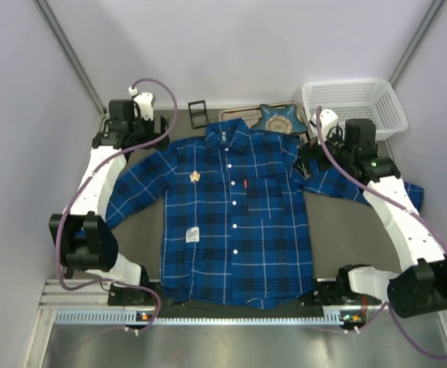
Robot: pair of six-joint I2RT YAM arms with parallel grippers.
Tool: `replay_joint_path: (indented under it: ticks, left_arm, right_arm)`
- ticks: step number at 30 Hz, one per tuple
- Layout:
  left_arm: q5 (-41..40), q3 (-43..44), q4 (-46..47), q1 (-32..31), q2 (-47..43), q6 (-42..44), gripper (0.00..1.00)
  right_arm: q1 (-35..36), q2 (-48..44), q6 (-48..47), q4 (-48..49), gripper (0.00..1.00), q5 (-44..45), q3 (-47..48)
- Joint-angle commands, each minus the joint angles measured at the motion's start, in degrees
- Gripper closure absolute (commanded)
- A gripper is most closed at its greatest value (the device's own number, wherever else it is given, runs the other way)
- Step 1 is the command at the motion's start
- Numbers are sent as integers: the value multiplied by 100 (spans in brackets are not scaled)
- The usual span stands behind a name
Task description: Pin the brooch onto the clothing
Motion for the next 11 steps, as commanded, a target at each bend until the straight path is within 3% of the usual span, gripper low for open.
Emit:
replay_joint_path:
  ticks: [1, 7, 11]
  left_arm:
    - [-466, -1439, 24, 6, -670, -247, 1]
    - [-501, -2821, 174, 6, -1891, -300, 1]
    - [-711, -3078, 139, 6, -2200, -370, 1]
  right_arm:
    - [-166, -753, 638, 544, 1, 273, -1044]
    - [-158, -1571, 893, 536, 1, 397, -2100]
    - [-158, -1783, 920, 553, 1, 370, -2294]
